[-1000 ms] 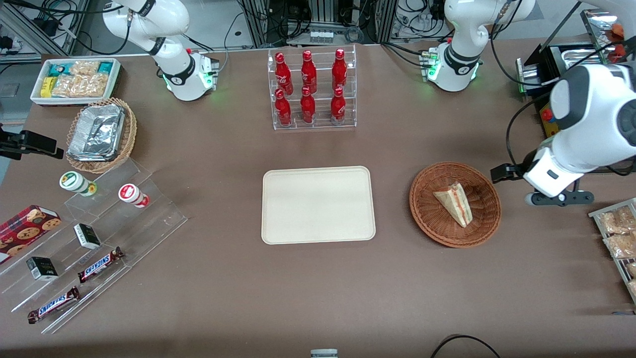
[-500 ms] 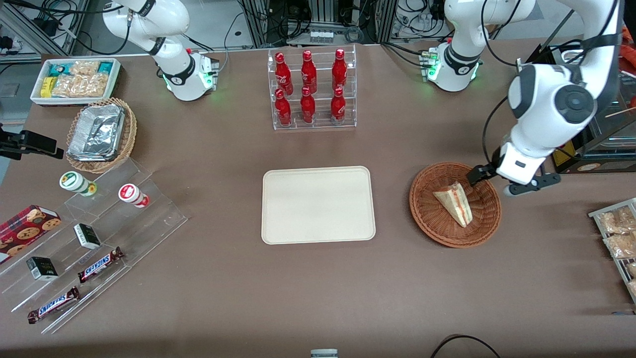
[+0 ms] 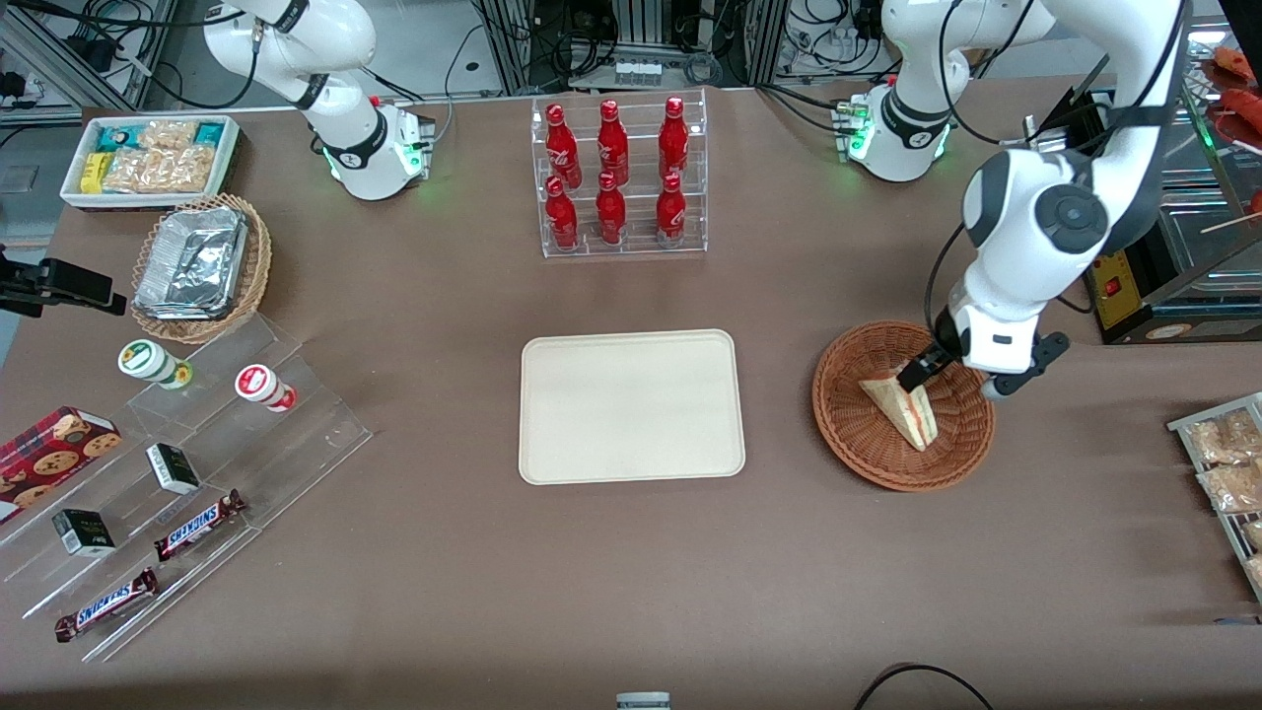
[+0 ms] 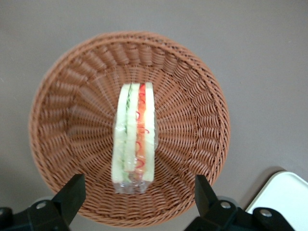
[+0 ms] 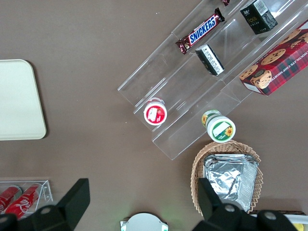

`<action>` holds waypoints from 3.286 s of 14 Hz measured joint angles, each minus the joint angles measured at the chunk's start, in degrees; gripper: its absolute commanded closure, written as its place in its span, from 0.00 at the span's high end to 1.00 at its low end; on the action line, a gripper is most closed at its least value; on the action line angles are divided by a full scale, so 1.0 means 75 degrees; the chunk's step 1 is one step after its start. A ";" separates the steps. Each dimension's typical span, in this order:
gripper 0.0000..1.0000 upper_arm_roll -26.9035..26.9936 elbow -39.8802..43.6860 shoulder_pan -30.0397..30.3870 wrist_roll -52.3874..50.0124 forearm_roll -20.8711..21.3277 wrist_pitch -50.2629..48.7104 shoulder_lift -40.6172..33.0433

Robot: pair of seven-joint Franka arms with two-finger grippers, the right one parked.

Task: Place sandwich from basket to tray
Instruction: 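Lower the open left gripper onto the wrapped sandwich and close it, then lift the sandwich and carry it with the left gripper over the tray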

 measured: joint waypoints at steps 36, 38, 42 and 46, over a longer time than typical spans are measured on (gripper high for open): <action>0.00 -0.1345 0.3688 -0.1262 -0.0158 0.0595 -0.2624 0.2197; 0.00 -0.1353 0.4307 -0.1788 -0.0182 0.0596 -0.2623 0.2822; 0.00 -0.1353 0.5306 -0.2652 -0.0225 0.0599 -0.2623 0.3811; 0.00 -0.1332 0.6138 -0.3290 -0.0712 0.0635 -0.2627 0.4600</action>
